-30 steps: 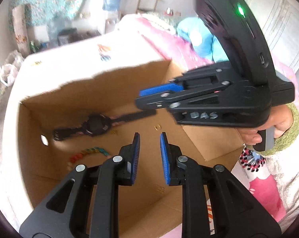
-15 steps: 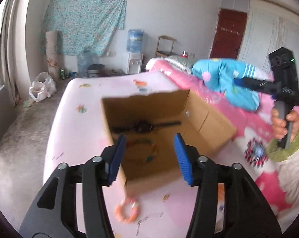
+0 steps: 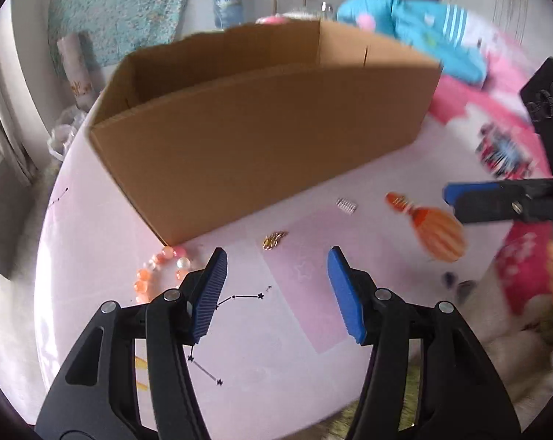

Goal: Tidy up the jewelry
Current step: 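Move the right gripper down to the small silver spring charm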

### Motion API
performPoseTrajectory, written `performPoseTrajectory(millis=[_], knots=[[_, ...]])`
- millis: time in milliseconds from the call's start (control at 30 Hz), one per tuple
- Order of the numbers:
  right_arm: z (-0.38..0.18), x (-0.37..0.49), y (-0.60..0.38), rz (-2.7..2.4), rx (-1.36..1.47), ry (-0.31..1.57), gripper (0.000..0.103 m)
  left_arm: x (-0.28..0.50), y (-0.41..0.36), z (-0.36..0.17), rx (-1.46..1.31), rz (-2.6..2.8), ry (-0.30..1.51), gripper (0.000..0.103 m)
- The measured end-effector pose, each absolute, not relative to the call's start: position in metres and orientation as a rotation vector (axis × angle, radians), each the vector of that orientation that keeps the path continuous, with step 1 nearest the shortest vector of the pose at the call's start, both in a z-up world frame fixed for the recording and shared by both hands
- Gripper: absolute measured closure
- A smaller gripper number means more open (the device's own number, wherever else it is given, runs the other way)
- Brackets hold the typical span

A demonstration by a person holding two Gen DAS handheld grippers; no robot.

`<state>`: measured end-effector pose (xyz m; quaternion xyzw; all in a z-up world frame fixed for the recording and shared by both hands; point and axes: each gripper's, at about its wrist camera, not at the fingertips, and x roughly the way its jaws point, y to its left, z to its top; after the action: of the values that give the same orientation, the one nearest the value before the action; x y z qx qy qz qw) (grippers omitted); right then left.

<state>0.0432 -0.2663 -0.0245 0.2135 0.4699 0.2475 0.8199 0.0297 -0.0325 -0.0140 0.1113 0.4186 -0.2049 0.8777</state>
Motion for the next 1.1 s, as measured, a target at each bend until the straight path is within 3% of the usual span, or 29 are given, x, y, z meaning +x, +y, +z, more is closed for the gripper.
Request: performPoseTrajectory(millis=[67,233,467,633,1033,1100], knots=[[-0.031,0.041,-0.264,0.505,0.461,1.018,0.039,0.036,-0.035,-0.019,0.222,-0.417,0.879,0.053],[-0.034,0.046,-0.260,0.513,0.481,1.021,0.039,0.058,-0.035,-0.026,0.193,-0.391,0.923,0.075],[-0.034,0.050,-0.257,0.502,0.450,1.015,0.039,0.064,-0.049,-0.032,0.263,-0.405,0.897,0.084],[-0.034,0.043,-0.253,0.485,0.437,1.011,0.039,0.059,-0.061,-0.034,0.314,-0.413,0.871,0.101],[-0.023,0.039,-0.239,0.434,0.303,0.980,0.040,0.043,-0.055,-0.034,0.267,-0.412,0.867,0.102],[-0.022,0.041,-0.237,0.414,0.277,0.985,0.045,0.044,-0.054,-0.034,0.261,-0.414,0.869,0.102]])
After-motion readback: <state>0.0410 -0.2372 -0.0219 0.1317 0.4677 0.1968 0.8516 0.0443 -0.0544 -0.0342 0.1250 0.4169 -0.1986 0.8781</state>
